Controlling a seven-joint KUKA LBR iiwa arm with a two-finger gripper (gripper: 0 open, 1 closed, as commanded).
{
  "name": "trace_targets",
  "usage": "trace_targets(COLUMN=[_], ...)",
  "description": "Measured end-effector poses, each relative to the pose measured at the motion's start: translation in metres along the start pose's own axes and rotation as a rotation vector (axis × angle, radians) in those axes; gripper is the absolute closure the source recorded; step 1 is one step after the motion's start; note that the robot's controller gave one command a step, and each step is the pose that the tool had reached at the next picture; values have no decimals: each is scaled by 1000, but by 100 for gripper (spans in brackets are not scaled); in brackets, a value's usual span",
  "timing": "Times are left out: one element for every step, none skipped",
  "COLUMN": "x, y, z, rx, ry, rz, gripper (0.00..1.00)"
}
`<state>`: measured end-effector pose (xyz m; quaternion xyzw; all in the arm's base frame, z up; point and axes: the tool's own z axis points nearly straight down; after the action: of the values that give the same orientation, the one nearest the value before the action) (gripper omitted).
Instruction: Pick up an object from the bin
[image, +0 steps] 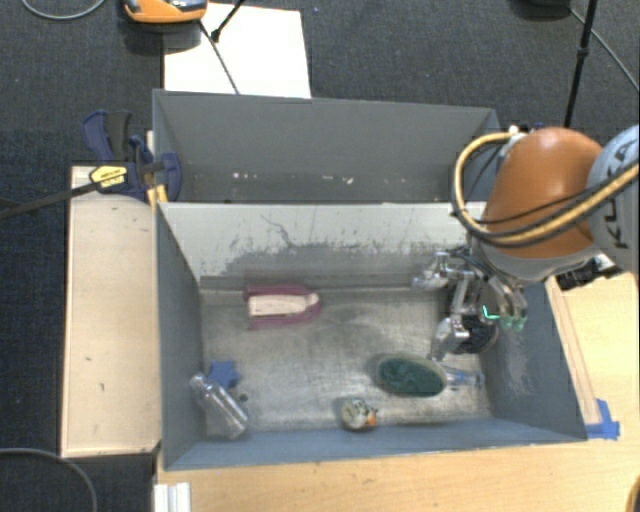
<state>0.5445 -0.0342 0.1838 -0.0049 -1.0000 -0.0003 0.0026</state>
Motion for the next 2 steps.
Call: trace_targets(x=[48, 45], y=[3, 3], z=[113, 110], rx=[1, 2], ry=[-12, -21], rz=[-393, -395], gripper=[0, 100])
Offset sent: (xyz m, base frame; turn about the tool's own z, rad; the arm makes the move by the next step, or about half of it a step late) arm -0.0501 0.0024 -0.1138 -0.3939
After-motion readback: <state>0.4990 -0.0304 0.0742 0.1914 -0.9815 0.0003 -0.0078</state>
